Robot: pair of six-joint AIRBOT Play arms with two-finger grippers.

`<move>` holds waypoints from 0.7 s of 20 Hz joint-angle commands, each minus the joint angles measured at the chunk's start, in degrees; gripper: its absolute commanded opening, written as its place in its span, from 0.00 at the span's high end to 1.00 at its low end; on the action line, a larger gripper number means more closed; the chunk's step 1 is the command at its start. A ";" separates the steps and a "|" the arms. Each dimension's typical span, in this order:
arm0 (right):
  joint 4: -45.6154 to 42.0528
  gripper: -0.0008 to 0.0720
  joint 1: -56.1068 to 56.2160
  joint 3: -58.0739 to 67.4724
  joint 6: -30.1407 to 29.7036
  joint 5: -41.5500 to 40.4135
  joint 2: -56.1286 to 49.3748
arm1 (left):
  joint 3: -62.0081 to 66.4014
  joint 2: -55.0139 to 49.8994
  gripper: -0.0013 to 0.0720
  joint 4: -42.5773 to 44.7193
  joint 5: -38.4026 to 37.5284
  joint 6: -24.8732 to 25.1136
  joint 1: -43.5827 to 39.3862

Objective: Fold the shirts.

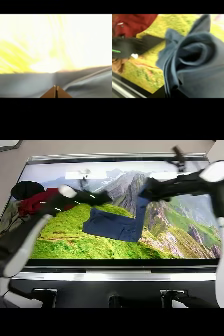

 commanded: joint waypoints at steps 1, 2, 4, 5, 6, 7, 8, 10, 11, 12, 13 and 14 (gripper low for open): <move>4.72 0.94 10.03 0.04 -0.28 -11.89 -9.77 | 0.04 13.07 0.95 9.29 -3.41 -1.20 12.92; 7.45 0.94 12.68 0.04 -0.31 -15.19 -13.09 | 0.04 16.24 0.95 9.35 -4.26 -1.18 15.82; 13.09 0.94 16.59 0.04 -0.98 -20.65 -18.84 | 0.04 22.32 0.95 9.51 -5.40 -1.01 20.26; 15.26 0.94 18.43 0.04 -0.92 -22.64 -21.73 | 0.04 24.87 0.95 9.53 -5.77 -1.01 21.59; 17.25 0.94 19.71 0.04 -0.87 -23.41 -24.20 | 0.04 27.28 0.95 9.55 -5.81 -0.98 22.38; 19.34 0.94 20.85 0.04 -0.37 -23.63 -26.69 | 0.04 29.27 0.95 9.92 -5.77 -1.01 22.69; 21.11 0.89 21.81 0.04 -0.26 -24.26 -28.70 | 0.04 30.69 0.95 9.97 -5.79 -1.03 22.67; 25.68 0.07 22.47 0.04 -0.79 -26.40 -30.62 | 0.04 32.09 0.94 9.97 -6.29 -1.01 22.64; 26.14 0.02 21.99 0.04 -0.74 -26.23 -30.36 | 0.04 32.33 0.94 9.99 -7.13 -1.01 22.67; 25.09 0.03 20.72 0.04 -0.72 -24.65 -29.42 | 0.04 32.28 0.94 10.40 -7.85 -1.01 22.67; 22.84 0.03 18.97 0.04 -0.72 -21.99 -28.06 | 0.04 32.22 0.94 11.08 -8.70 -0.98 22.64; 18.62 0.03 16.41 0.04 -0.66 -17.92 -26.18 | 0.02 32.15 0.94 11.98 -9.18 -1.01 22.64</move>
